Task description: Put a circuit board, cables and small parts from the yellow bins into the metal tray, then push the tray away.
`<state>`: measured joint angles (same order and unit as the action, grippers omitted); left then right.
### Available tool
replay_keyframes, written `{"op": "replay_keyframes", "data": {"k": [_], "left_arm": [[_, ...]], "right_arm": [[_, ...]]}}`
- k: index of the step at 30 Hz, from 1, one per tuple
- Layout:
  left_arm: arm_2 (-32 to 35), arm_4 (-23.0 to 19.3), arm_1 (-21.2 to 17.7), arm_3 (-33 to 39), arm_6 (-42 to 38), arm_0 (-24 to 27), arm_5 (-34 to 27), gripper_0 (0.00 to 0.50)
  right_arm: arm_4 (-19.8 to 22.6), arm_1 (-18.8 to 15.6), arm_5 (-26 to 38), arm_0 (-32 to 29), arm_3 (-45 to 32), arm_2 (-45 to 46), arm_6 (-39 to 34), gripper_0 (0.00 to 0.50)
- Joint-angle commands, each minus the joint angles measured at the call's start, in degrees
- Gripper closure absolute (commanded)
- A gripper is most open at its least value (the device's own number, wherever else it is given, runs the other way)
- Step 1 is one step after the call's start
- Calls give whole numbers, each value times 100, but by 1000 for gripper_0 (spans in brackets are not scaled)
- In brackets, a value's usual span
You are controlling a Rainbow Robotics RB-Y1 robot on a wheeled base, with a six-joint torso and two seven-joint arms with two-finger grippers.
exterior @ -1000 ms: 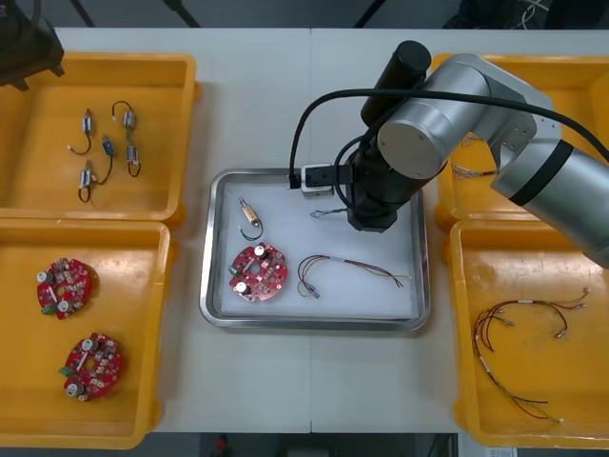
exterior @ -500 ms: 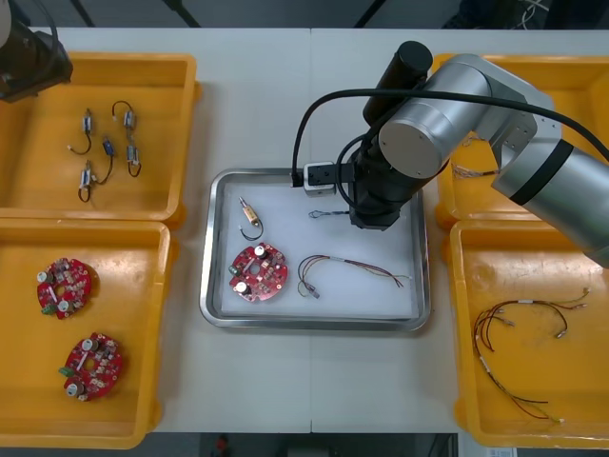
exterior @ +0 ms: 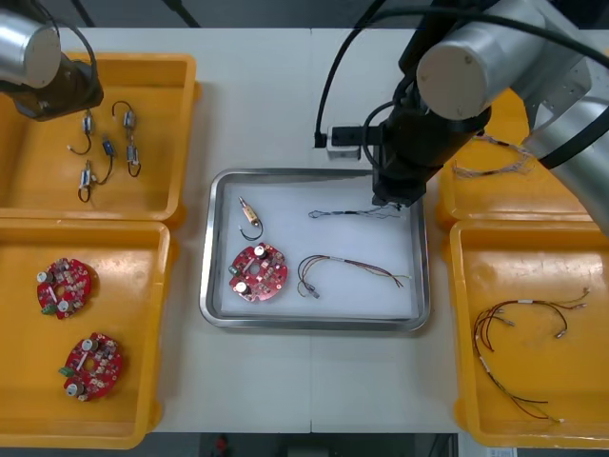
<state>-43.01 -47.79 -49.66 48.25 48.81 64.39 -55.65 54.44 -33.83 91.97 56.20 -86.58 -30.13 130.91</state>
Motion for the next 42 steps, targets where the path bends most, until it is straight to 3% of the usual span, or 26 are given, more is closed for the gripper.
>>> {"op": "replay_keyframes", "data": {"k": [1,6,15,31,34,36,38,42], "left_arm": [[-199,-134,97,-360,234,215,327,0],[-199,-257,264,-738,296,215,661,0],[-199,-565,475,-1107,357,215,1048,0],[-243,-582,493,-1134,419,48,1162,0],[-243,-582,493,-1134,437,4,1197,77],[-243,-582,493,-1134,472,-23,1241,226],[-252,-591,493,-1134,480,-40,1250,267],[-393,-600,493,-1134,498,-66,1338,294]], "right_arm": [[93,-124,462,234,-210,666,-330,0],[40,-133,999,190,-412,1150,-1270,0],[-417,-414,1640,-461,-1889,1730,-3168,0],[-241,-1179,1803,-1436,-3102,2424,-5410,0],[-91,-1328,1803,-1665,-3207,2582,-5744,0],[93,-1495,1803,-1823,-3242,2661,-6025,0],[190,-1609,1803,-1902,-3251,2714,-6201,0],[243,-1811,1803,-2087,-3269,2811,-6438,0]]}}
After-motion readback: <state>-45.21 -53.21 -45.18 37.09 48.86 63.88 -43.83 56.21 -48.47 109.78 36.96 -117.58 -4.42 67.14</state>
